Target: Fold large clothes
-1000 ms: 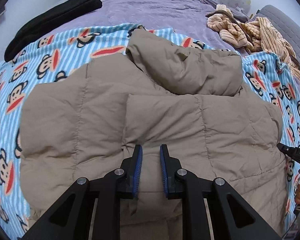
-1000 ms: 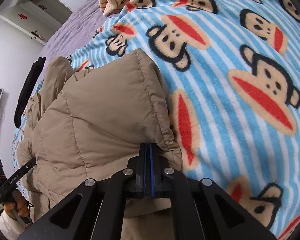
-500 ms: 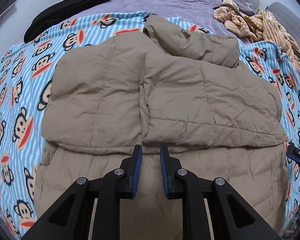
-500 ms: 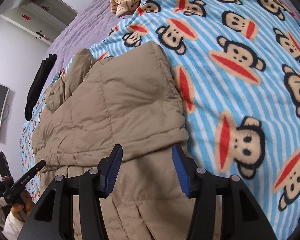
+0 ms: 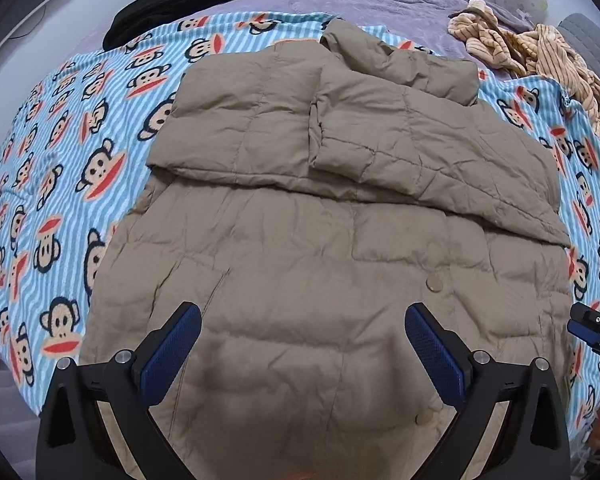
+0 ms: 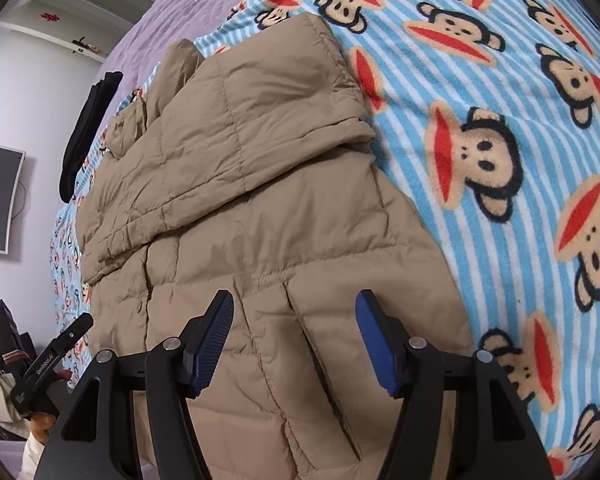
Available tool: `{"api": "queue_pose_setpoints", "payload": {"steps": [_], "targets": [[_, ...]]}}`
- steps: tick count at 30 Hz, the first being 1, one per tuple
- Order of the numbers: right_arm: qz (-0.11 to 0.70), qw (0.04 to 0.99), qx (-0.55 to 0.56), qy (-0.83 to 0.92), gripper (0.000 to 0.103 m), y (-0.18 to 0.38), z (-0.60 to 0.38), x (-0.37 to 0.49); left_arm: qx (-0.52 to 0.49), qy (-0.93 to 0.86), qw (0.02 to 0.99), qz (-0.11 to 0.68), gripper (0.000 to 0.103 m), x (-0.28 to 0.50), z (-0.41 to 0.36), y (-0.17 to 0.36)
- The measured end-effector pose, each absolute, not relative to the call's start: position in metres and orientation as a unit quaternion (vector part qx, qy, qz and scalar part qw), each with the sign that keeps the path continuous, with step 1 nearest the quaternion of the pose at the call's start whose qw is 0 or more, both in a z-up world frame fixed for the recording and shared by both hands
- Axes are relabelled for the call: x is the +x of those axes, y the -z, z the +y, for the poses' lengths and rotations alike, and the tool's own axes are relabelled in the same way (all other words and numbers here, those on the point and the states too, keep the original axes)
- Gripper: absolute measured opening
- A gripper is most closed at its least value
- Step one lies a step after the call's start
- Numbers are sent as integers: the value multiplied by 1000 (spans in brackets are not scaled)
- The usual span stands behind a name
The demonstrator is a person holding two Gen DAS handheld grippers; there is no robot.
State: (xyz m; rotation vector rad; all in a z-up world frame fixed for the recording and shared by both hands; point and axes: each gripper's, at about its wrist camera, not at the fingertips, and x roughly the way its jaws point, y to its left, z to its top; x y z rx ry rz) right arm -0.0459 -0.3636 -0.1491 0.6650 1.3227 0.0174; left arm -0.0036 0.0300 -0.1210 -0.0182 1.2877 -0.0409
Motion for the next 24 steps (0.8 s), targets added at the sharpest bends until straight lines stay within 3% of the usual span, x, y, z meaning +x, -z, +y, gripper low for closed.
{"api": "queue_pose_setpoints", "payload": {"steps": [5,24], "targets": [[608,731,309,-21,81,142,-355,-63,-3,14,780,625,102,-26,34,120],[598,708,375,5,87,138,-296,-160,21,43,766,641,102,-90,84,120]]}}
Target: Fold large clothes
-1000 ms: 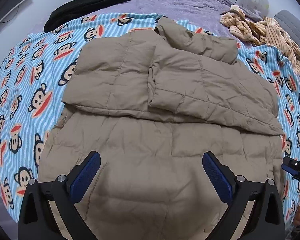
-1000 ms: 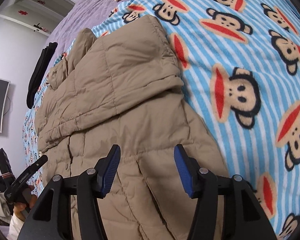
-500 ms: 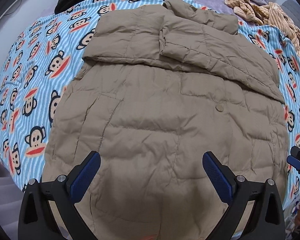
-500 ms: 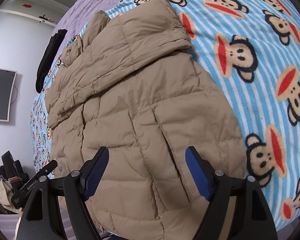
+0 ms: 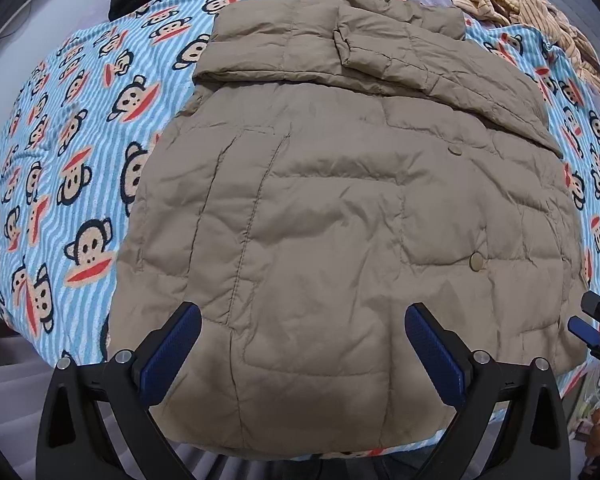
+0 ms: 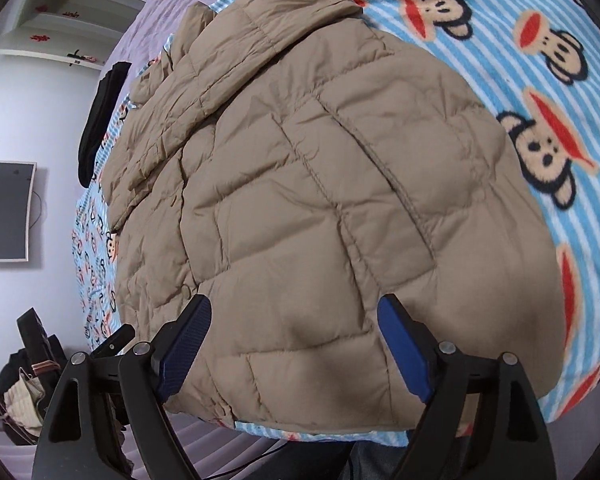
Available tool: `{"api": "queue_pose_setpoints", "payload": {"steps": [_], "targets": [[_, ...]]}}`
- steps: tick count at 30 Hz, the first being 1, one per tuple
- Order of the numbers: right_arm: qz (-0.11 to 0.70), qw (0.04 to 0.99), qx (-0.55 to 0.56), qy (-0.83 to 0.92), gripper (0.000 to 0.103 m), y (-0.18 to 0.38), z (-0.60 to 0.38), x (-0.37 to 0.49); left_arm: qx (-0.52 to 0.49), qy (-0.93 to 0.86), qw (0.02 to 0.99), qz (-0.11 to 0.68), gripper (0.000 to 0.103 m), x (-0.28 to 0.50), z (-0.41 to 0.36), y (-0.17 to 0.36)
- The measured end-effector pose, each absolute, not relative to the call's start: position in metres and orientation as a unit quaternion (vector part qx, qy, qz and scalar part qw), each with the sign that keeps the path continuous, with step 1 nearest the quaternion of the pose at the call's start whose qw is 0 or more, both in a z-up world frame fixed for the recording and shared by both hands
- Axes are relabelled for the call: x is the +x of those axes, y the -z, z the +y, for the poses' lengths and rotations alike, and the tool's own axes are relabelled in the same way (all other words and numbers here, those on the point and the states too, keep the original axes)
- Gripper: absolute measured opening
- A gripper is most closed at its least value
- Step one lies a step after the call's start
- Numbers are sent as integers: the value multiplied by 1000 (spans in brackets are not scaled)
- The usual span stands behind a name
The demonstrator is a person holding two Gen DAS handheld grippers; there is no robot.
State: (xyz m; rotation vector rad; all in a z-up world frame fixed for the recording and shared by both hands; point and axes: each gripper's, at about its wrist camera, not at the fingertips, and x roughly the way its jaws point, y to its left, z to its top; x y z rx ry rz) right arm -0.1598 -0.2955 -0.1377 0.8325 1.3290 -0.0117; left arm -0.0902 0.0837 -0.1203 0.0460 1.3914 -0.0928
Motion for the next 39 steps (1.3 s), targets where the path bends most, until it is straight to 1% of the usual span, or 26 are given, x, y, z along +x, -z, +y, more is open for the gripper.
{"api": "queue_pose_setpoints", "payload": {"steps": [11,19,25,34,35,36,39], "targets": [[596,697,396,36,87,133,-286,-194,-3,71,759,647,102,-112,116,122],[574,696,427,61,87,135,-297,-221,-80,88,751,650,102,-132,167,128],[552,683,469,97,87,149,-317,-247,-152,97,735,654,102,-146,201,135],[535,660,511,132,88,167,-328,-276,-186,120,705,674,102,-164,218,148],[533,657,515,136,98,169,-331,-281,-189,121,699,679,102,-166,218,151],[533,652,521,139,102,171,-332,-284,-192,122,692,685,102,-169,219,155],[534,645,530,137,103,177,-333,-290,-211,125,676,695,102,-174,219,168]]}}
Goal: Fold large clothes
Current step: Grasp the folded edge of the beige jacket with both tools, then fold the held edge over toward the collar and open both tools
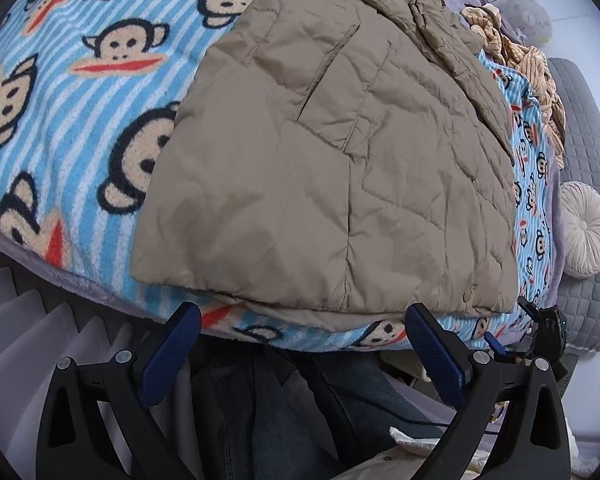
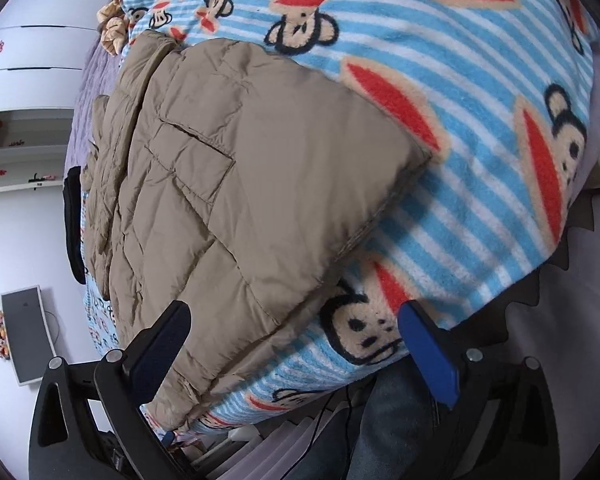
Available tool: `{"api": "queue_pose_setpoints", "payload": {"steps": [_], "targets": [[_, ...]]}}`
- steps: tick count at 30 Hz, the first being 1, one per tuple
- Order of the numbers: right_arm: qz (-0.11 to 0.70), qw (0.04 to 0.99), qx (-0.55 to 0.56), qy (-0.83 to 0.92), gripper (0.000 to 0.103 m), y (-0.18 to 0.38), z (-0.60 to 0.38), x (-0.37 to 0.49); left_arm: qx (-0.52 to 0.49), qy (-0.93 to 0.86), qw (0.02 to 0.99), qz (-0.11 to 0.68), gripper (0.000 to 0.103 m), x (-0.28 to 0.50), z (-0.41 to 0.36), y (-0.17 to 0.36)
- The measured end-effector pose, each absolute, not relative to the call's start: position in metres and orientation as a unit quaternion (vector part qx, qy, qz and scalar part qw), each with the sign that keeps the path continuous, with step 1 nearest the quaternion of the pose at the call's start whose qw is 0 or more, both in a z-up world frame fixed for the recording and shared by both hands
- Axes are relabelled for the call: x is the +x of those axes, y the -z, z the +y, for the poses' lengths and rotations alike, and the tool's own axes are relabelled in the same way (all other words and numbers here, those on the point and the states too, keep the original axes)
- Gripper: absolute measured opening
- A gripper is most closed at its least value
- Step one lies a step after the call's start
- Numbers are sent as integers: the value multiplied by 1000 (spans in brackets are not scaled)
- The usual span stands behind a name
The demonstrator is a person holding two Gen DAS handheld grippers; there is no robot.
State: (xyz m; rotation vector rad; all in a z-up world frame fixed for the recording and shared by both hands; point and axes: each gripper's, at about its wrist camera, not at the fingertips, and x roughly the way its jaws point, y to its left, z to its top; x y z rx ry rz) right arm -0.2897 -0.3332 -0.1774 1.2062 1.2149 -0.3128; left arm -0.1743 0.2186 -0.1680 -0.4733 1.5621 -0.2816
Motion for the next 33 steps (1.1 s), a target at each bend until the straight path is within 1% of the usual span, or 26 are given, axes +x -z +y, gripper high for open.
{"api": "queue_pose_setpoints", "payload": {"steps": [4,13,14,15,17,18,19,20,21,22,23,24,25,26,28,33], "targets": [[532,633,549,119,103,185,-335,-288,-236,133,665,696,102,-171,210,183],[511,616,595,80,103,197,-332,-267,-272,148,674,670,102,-143,188,184],[508,614,600,75,103,199,-331,-264,-276,146,675,668,98,-141,188,183],[506,612,603,72,103,200,-331,-263,-279,145,676,666,93,-139,187,182],[505,608,609,69,103,201,-331,-259,-276,135,671,675,67,-135,187,183],[505,607,610,69,103,201,-331,-258,-273,131,671,678,59,-133,188,183],[503,604,614,71,102,202,-331,-258,-269,128,671,679,39,-132,189,183],[497,602,621,71,98,203,-331,-259,-263,124,673,680,24,-131,189,184],[494,599,627,71,95,203,-333,-262,-262,121,675,679,20,-130,191,183],[492,595,631,75,82,204,-334,-263,-265,122,678,675,18,-130,193,181],[492,592,633,78,60,205,-335,-264,-265,124,681,671,17,-129,194,178],[494,589,634,83,46,206,-336,-265,-260,128,686,667,14,-128,194,174],[496,588,633,85,19,206,-337,-266,-252,131,691,664,14,-126,193,169],[494,590,632,85,14,205,-337,-266,-245,134,696,662,14,-125,192,165],[493,605,620,79,11,197,-336,-262,-235,140,704,656,14,-120,189,154],[502,629,591,60,10,175,-335,-243,-239,145,723,632,14,-102,187,124]]}}
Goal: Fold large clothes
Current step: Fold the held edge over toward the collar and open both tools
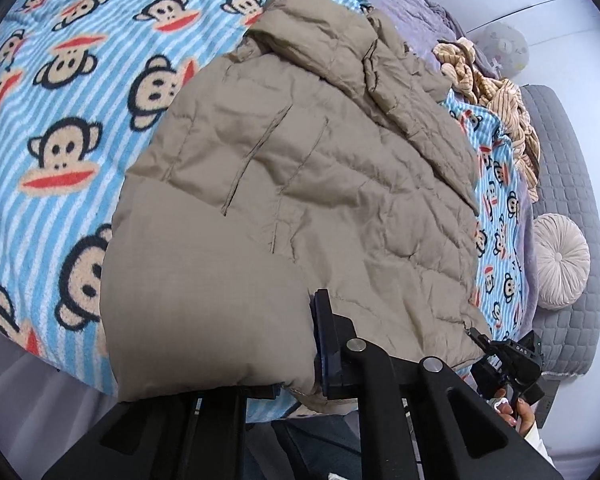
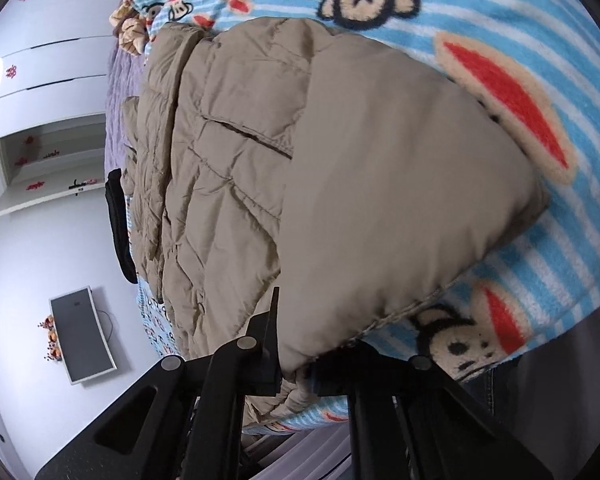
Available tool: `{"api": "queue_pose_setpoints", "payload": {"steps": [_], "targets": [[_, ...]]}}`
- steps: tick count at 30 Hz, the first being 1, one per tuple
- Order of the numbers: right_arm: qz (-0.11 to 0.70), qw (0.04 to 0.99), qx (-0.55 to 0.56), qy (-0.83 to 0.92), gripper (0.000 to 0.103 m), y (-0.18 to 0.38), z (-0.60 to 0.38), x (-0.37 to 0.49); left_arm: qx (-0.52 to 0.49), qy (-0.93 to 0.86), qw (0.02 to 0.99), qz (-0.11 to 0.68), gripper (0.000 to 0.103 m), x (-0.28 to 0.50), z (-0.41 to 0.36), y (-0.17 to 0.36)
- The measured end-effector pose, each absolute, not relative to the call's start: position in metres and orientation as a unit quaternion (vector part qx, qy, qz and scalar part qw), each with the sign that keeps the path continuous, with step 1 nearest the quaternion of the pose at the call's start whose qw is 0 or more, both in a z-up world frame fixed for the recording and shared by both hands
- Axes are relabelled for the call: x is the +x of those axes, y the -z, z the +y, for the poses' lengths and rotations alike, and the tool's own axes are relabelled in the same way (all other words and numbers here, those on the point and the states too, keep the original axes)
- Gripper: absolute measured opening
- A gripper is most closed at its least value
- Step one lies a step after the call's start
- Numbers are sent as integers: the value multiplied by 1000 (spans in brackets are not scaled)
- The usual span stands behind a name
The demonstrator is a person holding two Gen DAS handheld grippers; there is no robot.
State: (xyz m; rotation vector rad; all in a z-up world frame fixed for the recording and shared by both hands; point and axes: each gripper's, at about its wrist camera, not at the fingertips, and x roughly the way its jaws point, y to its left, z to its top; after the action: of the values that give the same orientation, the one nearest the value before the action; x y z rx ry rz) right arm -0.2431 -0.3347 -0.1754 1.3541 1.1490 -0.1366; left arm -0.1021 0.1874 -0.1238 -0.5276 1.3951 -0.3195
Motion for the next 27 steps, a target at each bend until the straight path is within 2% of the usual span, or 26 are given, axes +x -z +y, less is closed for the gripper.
{"api": "queue_pose_setpoints", "payload": {"steps": [9,17,22,27], "targets": [[500,684,532,11,8,111,-354,-176,-236,132,780,564,14,-47,169,52],[483,763,428,-42,7,37,-362,-84,-218,123,840,482,14,19,140,-15],[471,791,385,-67,7,9,-367,-26,-217,105,851,466,14,62,134,-17],[474,804,353,-62,7,10,-366,26,-200,93,854,471,14,108,127,3]]}}
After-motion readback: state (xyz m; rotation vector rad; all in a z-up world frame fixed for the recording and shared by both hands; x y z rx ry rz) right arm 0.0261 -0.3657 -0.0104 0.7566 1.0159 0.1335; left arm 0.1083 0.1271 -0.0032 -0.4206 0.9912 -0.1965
